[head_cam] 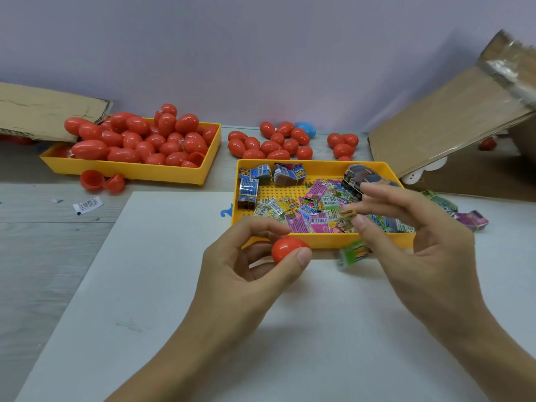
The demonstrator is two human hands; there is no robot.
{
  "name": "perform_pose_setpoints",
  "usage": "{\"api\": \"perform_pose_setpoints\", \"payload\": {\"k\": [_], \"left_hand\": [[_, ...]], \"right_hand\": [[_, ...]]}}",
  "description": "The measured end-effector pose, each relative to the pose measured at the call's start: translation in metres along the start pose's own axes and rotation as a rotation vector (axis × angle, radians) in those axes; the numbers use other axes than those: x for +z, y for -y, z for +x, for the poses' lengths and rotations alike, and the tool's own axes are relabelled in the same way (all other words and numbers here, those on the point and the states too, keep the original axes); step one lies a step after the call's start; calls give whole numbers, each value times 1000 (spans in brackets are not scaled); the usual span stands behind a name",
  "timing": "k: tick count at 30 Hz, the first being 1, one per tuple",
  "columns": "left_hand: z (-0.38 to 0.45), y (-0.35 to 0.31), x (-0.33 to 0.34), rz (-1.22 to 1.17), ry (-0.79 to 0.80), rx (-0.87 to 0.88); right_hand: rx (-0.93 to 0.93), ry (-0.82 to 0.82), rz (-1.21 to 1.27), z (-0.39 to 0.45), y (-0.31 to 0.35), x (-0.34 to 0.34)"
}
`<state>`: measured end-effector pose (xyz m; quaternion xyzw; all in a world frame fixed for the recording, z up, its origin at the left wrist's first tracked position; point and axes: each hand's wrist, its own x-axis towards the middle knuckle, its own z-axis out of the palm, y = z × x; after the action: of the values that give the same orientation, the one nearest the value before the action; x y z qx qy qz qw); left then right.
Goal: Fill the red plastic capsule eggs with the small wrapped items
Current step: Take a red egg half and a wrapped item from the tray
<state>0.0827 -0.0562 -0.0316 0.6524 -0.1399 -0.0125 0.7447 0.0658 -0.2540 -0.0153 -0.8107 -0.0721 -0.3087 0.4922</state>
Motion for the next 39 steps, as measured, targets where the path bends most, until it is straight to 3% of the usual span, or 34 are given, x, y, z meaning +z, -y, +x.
{"api": "perform_pose_setpoints", "payload": {"k": [7,10,16,27,31,34,39], "left_hand": [[-3,1,0,-41,56,-36],[-2,0,1,-54,84,-37],[-1,-2,1,-17,66,-76],[-2,1,3,154,-29,73],[-2,-2,2,147,-66,97],[-2,-3,2,136,-51,75],[-2,-1,-1,132,5,101]], "right_hand": [[294,84,526,-5,11,7],[383,155,585,-11,14,11],[396,185,473,-18,19,17],[437,263,525,-21,15,20],[478,224,553,-19,14,19],[391,202,417,-18,14,14],[105,311,174,-19,16,11]]}}
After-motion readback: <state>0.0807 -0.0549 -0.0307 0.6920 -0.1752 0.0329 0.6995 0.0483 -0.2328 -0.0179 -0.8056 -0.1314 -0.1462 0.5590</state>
